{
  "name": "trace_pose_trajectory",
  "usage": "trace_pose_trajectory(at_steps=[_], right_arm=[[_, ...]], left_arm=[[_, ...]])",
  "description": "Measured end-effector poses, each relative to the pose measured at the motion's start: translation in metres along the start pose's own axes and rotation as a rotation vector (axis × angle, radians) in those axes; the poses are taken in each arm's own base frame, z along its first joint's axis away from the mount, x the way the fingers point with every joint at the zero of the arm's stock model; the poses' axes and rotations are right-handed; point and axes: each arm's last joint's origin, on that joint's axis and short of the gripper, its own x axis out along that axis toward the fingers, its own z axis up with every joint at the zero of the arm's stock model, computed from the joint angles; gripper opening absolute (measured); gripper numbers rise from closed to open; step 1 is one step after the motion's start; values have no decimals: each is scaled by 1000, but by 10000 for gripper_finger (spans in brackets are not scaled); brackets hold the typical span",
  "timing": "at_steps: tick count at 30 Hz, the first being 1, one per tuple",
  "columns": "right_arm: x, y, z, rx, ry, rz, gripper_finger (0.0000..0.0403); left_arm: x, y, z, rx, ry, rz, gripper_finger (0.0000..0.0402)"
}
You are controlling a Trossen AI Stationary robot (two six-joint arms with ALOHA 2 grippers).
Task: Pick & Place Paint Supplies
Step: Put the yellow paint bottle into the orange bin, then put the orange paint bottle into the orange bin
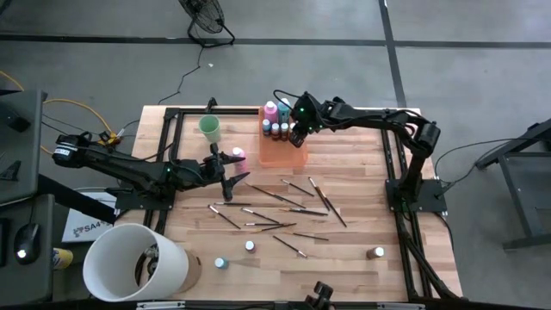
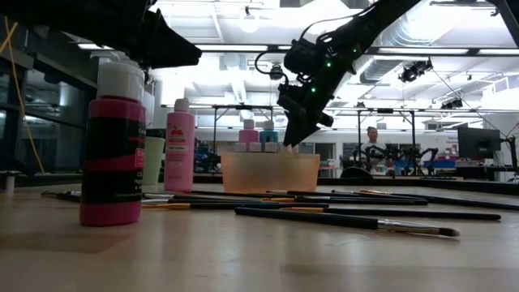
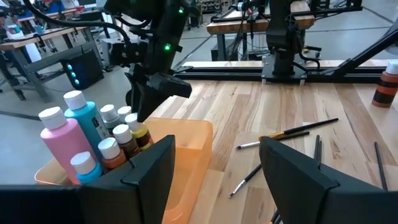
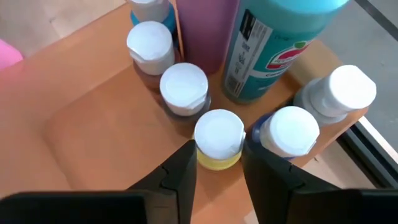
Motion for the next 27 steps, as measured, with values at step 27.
trace_pose_trajectory(at_steps=[27], right_arm=[[-6,6,-4,6,37,0,186]], left_arm=[[0,0,-1,-2,13,0,228]])
